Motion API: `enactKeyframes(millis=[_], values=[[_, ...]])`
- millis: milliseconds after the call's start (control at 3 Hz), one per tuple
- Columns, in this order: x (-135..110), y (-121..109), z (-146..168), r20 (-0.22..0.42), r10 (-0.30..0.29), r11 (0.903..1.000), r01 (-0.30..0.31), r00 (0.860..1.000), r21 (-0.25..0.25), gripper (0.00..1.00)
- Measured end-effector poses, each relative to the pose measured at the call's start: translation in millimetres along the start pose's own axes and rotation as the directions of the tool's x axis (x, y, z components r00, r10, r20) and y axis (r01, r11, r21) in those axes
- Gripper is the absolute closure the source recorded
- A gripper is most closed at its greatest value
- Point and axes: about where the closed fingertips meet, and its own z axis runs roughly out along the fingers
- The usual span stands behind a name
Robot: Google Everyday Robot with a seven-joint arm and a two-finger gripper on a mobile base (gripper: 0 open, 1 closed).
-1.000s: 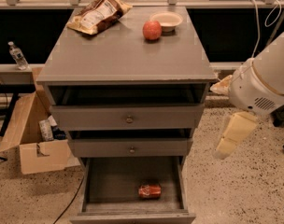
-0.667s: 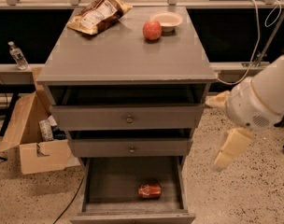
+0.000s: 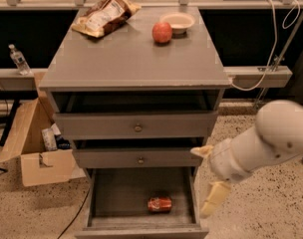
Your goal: Pick coke can from bottom drawer and place on counter
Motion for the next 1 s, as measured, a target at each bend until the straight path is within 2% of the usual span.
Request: enactKeyframes(millis=[333, 667, 1000], values=[[10.3, -3.8, 61.4, 0.008, 0.028, 0.9995, -0.028, 1.000, 0.016, 0.00], [10.5, -2.5, 61.7, 0.007, 0.028, 0.9995, -0.028, 1.000, 0.012, 0.00], [49.6, -20.6, 103.8, 0.006, 0.025, 0.9986, -0.025, 1.000, 0.047, 0.00]])
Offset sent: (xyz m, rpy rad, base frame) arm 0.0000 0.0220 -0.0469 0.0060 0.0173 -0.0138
